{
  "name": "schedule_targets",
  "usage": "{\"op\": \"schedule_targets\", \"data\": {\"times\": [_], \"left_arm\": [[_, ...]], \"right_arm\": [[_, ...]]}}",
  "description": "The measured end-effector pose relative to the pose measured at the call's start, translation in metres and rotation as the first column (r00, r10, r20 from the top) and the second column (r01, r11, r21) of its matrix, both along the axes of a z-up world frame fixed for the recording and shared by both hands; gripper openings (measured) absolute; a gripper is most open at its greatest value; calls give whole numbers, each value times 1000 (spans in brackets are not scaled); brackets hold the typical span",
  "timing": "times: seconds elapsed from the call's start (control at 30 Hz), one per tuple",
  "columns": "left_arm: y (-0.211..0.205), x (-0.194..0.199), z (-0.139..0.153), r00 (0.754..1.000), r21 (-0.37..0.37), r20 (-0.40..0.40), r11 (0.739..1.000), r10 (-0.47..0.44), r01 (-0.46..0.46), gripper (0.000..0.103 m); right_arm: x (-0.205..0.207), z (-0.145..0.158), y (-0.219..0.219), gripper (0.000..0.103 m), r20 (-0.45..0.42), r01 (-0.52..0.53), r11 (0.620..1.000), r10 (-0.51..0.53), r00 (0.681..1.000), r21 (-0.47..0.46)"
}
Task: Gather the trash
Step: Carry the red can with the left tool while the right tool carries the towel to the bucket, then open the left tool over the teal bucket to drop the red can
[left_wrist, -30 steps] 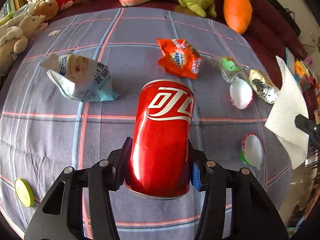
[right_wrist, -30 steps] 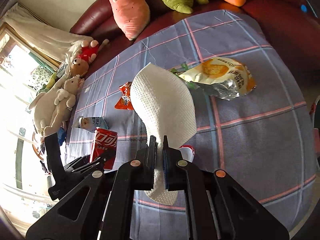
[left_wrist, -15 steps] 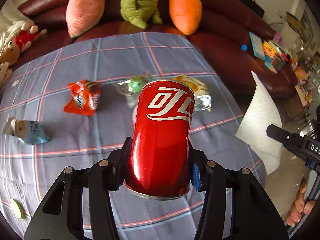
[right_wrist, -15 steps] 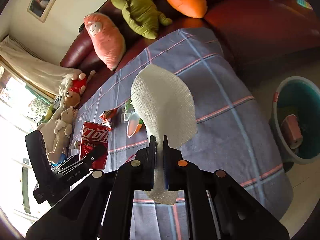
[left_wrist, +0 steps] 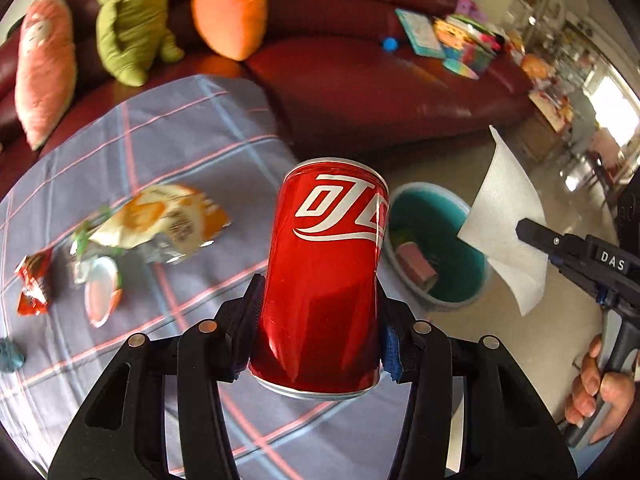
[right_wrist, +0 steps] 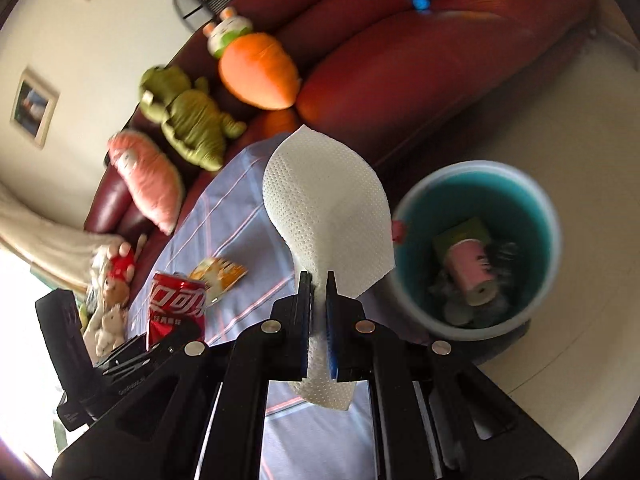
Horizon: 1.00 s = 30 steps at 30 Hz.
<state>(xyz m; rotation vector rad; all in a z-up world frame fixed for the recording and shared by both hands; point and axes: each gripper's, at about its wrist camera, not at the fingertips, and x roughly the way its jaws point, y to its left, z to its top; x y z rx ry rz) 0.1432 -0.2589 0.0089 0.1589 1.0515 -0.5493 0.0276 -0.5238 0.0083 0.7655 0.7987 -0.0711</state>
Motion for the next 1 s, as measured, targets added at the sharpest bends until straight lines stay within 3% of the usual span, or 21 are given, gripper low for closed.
{"op": "schedule_targets", "data": {"times": [0.2, 0.47, 0.7, 0.83, 1.0], "left_arm": [[-59, 4, -19, 995, 35, -34, 995, -95, 96, 51], [-123, 11, -52, 979, 74, -101, 980, -179, 187, 52], [-163, 18, -79, 969, 100, -155, 973, -192, 209, 53], [-169, 17, -89, 971, 124, -153, 972, -182, 202, 76], [-163, 19, -96, 971, 122, -165, 974, -170, 192, 79]], "right_arm": [[-25, -28, -52, 7, -45, 101, 994, -100, 994, 33], [-24, -54, -77, 7, -104, 137, 989, -130, 986, 64], [-17, -66, -88, 7, -130, 150, 986, -139, 982, 75], [-13, -72, -89, 7, -143, 146, 986, -134, 981, 79], [-8, -75, -88, 7, -150, 140, 987, -128, 980, 76]]}}
